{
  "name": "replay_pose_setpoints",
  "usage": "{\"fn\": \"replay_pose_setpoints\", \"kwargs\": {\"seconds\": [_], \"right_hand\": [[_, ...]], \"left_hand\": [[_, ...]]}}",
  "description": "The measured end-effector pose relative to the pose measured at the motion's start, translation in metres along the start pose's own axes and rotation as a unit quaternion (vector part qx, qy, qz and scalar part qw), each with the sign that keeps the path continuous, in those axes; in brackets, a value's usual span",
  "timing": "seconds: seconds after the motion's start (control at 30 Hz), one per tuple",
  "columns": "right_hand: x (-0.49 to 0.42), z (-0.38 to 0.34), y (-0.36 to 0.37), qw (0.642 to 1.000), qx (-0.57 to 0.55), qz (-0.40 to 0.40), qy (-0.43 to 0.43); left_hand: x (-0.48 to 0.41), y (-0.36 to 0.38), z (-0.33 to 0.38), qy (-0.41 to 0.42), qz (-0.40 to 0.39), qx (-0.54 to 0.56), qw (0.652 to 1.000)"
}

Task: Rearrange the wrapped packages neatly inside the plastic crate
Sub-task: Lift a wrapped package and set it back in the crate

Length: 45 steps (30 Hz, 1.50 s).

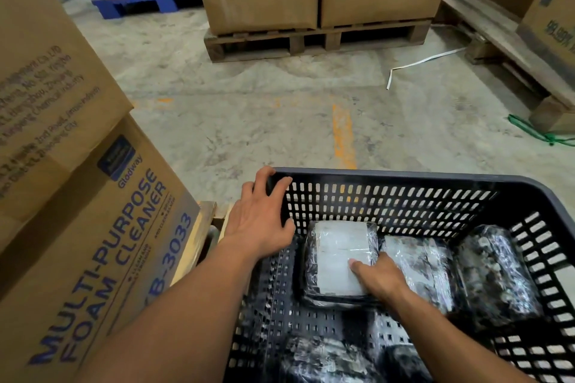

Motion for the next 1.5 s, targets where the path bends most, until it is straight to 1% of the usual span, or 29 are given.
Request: {"fn": "replay_pose_setpoints", "kwargs": {"seconds": [0.07,0.2,0.33,0.43,0.57,0.73,0.93,1.0,1.07,1.17,1.23,1.3,1.37,1.4,1.43,1.5], "right_hand": [[0.001,-0.002,0.005,1.0,0.007,0.007,-0.007],[0.007,-0.014,0.034,0.999,0.026,-0.013,-0.023],[0.011,-0.027,0.05,0.998,0.061,-0.009,-0.022],[0.012,-0.027,0.047,0.998,0.051,-0.023,-0.024],[0.011,-0.02,0.043,0.997,-0.002,-0.074,-0.038],[0.016,-0.013,0.045,0.991,-0.036,-0.124,-0.026],[0.019,-0.012,0.044,0.986,-0.037,-0.161,-0.03],[0.024,-0.015,0.036,0.988,-0.012,-0.152,-0.032],[0.025,-0.019,0.026,0.99,0.01,-0.138,-0.041],[0.021,-0.022,-0.003,0.991,0.064,-0.081,-0.081],[0.017,-0.021,-0.023,0.99,0.09,-0.041,-0.098],[0.016,-0.019,-0.034,0.992,0.059,-0.036,-0.105],[0.021,-0.022,-0.031,0.991,0.023,-0.074,-0.11],[0.027,-0.024,-0.023,0.986,0.029,-0.116,-0.112],[0.035,-0.025,-0.01,0.977,0.056,-0.172,-0.109],[0.057,-0.021,0.019,0.943,0.156,-0.28,-0.087]], "left_hand": [[-0.001,0.0,0.0,-0.002,0.004,0.006,1.0],[0.001,0.0,0.0,-0.004,0.011,0.003,1.0],[0.002,0.0,0.0,-0.005,0.013,-0.001,1.0],[0.003,0.0,0.001,-0.008,0.008,-0.009,1.0],[0.003,0.0,0.001,-0.007,-0.003,-0.017,1.0],[0.003,0.001,0.001,-0.009,-0.01,-0.029,0.999],[0.002,0.003,0.002,-0.006,-0.02,-0.04,0.999],[0.001,0.003,0.003,-0.003,-0.024,-0.067,0.997],[0.0,0.002,0.007,0.01,-0.022,-0.122,0.992],[-0.001,0.006,0.021,0.071,-0.024,-0.193,0.978],[-0.004,0.013,0.029,0.103,-0.036,-0.191,0.975],[-0.006,0.014,0.03,0.09,-0.032,-0.153,0.984],[-0.008,0.009,0.03,0.071,-0.008,-0.119,0.99],[-0.009,0.007,0.029,0.066,0.005,-0.105,0.992],[-0.008,0.005,0.029,0.064,0.014,-0.093,0.993],[-0.008,0.002,0.028,0.061,0.021,-0.078,0.995]]}}
Point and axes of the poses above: each hand's wrist, its own x-axis away from the middle knuckle, its own y-axis out of the palm, z = x × y, the point moved 8 cm from there along -x, towards the middle knuckle, and after that the axes turned 11 degrees about y, right-handed, at the moved point
